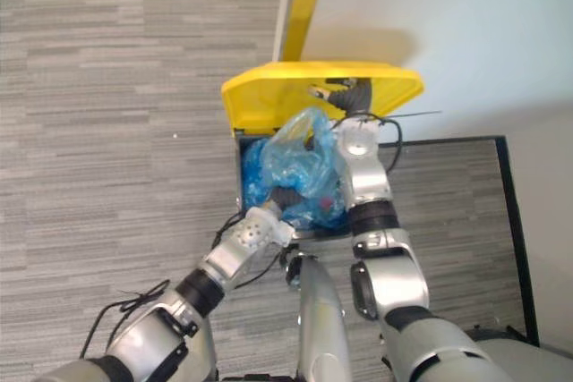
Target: Gather rubbish on tea table into small bin, then transfer packed bag to large trash can.
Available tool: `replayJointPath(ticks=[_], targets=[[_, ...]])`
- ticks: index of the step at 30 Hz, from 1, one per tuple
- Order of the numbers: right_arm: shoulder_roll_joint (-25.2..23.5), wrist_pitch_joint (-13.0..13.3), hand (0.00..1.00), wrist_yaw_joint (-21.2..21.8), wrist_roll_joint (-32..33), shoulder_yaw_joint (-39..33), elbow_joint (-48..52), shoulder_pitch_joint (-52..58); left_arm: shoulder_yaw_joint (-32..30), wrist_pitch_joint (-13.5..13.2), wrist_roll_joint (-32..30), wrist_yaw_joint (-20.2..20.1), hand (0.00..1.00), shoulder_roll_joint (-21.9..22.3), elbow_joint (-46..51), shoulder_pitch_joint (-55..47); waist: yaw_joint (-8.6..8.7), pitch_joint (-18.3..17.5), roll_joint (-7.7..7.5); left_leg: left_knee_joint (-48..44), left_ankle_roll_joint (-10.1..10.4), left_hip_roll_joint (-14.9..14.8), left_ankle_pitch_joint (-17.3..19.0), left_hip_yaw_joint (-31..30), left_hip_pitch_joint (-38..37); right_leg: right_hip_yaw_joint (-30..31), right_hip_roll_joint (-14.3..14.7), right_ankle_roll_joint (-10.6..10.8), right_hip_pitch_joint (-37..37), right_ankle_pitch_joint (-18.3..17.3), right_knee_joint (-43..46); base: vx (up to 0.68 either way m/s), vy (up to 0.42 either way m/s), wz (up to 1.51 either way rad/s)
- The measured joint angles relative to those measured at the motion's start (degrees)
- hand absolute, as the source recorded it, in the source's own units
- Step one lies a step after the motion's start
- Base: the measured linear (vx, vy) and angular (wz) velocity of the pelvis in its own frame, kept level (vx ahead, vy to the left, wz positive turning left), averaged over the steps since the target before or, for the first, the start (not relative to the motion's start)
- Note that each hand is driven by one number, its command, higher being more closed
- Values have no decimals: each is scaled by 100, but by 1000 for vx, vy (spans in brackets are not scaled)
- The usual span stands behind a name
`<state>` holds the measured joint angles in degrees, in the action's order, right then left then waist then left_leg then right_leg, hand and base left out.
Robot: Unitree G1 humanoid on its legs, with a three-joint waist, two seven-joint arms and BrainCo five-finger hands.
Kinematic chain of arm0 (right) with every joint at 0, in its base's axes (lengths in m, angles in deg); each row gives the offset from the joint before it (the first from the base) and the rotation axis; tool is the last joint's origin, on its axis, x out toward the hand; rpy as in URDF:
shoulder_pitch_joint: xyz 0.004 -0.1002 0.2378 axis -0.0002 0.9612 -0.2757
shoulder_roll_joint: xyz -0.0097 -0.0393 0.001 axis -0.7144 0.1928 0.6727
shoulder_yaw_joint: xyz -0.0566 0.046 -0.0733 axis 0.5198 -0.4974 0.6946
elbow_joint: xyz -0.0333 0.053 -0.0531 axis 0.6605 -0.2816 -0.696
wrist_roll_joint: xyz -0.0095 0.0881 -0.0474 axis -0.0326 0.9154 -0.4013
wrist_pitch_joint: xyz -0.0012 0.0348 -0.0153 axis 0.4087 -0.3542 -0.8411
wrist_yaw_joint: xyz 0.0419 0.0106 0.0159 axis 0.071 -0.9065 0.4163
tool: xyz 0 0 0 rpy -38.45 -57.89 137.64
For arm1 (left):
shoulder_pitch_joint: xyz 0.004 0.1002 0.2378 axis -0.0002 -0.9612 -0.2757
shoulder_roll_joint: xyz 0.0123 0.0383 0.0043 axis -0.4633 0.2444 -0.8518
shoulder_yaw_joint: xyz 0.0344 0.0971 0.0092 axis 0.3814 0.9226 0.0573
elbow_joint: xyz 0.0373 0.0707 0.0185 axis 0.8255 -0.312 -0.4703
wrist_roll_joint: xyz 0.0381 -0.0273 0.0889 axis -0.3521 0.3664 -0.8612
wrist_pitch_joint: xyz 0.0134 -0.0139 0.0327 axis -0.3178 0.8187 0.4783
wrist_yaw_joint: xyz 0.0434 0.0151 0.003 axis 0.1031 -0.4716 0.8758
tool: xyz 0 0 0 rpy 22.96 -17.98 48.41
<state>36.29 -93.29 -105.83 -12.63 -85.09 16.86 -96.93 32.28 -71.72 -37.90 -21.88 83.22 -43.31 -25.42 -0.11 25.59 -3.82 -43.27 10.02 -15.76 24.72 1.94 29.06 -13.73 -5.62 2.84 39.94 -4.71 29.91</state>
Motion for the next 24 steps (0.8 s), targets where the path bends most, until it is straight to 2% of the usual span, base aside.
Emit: replayJointPath(ticks=[1, 2, 6, 9, 15, 20, 24], targets=[[-1, 1, 0, 1, 0, 87, 0, 22, -110, 19, -111, 12, 100, 22, -120, 69, 1, 35, -1, -17, 2, -20, 17, 14, -1, 11, 17, -2, 1, 3, -3, 8, 9, -8], [-1, 19, 0, 7, -1, 191, 0, 51, -224, 27, -277, 105, 0, 33, -232, 96, 2, 41, -1, -21, 3, -51, 33, 33, 1, 21, 40, -2, 12, 3, -9, 12, 7, -9], [13, 57, 0, 43, -13, 387, 28, 57, -621, 67, -541, 154, 0, 31, -598, 202, 11, 44, 2, -14, -4, -70, 38, 71, 21, 60, 69, -3, 70, 3, -10, 18, -1, -7], [32, 80, 0, 94, -13, 609, 177, 59, -858, 204, -924, 269, 0, 9, -807, 344, 32, 73, 9, -23, -3, -83, 38, 76, 73, 66, 82, -23, 120, 16, -7, 0, 0, 0], [118, 80, 0, 224, -16, 835, 177, 48, -943, 295, -1571, 340, 0, 5, -819, 347, 41, 72, 10, -99, -13, -82, 43, 78, 76, 87, 74, -39, 119, 24, 42, -6, -1, 0], [118, 81, 0, 295, -20, 878, 175, 48, -939, 342, -1853, 330, 0, -14, -819, 348, 22, 67, 18, -105, -13, -79, 43, 66, 41, 86, 65, -55, 86, 33, 65, -47, -20, 2], [117, 81, 0, 337, -89, 966, 152, 79, -917, 437, -2227, 320, 0, -23, -847, 321, 20, 36, 63, -97, -12, -80, 42, 55, -84, 81, 74, -59, -39, 36, 55, -42, -20, 0]])
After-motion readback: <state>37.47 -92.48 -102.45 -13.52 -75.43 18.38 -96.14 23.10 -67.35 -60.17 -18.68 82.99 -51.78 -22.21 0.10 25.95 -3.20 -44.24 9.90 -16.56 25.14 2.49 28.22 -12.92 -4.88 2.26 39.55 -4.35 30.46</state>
